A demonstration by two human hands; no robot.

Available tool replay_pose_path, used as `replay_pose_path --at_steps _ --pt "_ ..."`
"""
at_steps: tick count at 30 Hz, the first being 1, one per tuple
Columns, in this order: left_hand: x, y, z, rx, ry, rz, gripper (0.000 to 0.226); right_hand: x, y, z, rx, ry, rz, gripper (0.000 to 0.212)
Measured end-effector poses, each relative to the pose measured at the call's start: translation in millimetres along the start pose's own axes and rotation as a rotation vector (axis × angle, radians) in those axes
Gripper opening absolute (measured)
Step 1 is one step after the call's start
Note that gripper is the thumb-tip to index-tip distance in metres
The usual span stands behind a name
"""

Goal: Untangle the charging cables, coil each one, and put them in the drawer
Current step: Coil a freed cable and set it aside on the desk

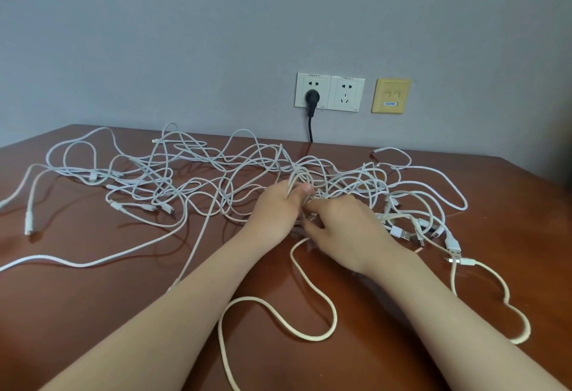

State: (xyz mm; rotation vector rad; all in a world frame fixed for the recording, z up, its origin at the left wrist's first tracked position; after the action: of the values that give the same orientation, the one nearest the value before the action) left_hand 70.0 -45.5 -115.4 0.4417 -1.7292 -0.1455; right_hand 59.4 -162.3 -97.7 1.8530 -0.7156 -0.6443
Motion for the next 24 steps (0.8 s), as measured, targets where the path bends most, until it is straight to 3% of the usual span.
replay_pose_path --at_steps 5,12,15,24 --pt "0.6 5.9 -0.8 0.003 -0.049 -0.281 0.033 -3.1 -2.7 0.6 -0.018 0.002 0.036 0.022" --pt "5.2 7.9 1.6 0.021 -0.088 -0.336 0.032 -2.1 -0.1 -0.1 0.036 -0.017 -0.033 0.013" --pt "3.6 7.3 1.2 0.029 -0.083 -0.18 0.032 -1.2 0.8 -0.6 0.043 -0.045 -0.085 0.011" --pt "6.8 23.1 -6.8 0.196 0.15 0.603 0.024 4.2 0.2 -1.3 0.055 -0.044 -0.047 0.014"
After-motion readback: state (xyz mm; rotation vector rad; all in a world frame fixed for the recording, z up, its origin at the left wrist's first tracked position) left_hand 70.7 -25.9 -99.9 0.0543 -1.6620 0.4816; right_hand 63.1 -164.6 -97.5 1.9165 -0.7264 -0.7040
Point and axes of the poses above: each hand's wrist, its own z-axis away from the middle knuckle, its own y-axis out of the back of the hand, x = y × z, the point moved 2 cm from there along -z, towards the middle knuckle, and after that the axes turned 2 degrees about y, right-handed, at the moved point
